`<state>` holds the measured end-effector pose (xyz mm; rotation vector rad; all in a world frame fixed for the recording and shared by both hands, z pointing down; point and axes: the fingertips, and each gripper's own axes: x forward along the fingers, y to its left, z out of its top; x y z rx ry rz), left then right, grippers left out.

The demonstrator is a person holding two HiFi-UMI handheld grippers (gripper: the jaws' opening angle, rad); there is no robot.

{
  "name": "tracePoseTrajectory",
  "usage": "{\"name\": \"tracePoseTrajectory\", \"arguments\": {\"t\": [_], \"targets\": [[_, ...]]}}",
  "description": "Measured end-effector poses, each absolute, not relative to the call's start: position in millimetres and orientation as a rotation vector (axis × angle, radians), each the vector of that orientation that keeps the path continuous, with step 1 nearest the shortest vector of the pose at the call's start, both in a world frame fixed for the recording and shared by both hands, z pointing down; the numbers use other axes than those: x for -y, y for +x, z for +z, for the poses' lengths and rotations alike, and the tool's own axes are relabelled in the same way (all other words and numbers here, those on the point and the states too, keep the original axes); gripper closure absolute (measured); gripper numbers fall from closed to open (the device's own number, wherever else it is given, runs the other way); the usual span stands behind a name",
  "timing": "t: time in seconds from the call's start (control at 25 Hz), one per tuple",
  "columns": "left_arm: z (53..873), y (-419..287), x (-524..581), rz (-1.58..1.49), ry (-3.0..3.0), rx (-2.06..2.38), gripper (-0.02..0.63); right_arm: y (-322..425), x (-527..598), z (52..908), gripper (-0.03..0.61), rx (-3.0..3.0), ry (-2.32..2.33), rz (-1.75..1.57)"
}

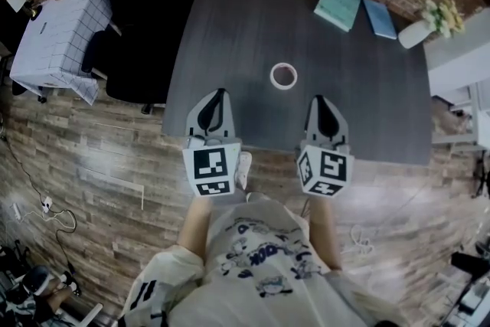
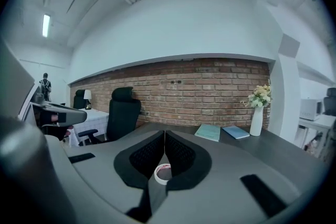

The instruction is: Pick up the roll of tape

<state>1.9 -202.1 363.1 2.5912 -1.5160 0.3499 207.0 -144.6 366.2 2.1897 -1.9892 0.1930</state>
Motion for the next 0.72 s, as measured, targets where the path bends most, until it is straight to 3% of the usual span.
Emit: {"name": "tracePoseTrajectory", "arguments": {"t": [0.72], "targets": [[420,6,264,0.458,2.526,1.397,0.611,194,216,405,0.571,2.029,2.058,0.311]]}}
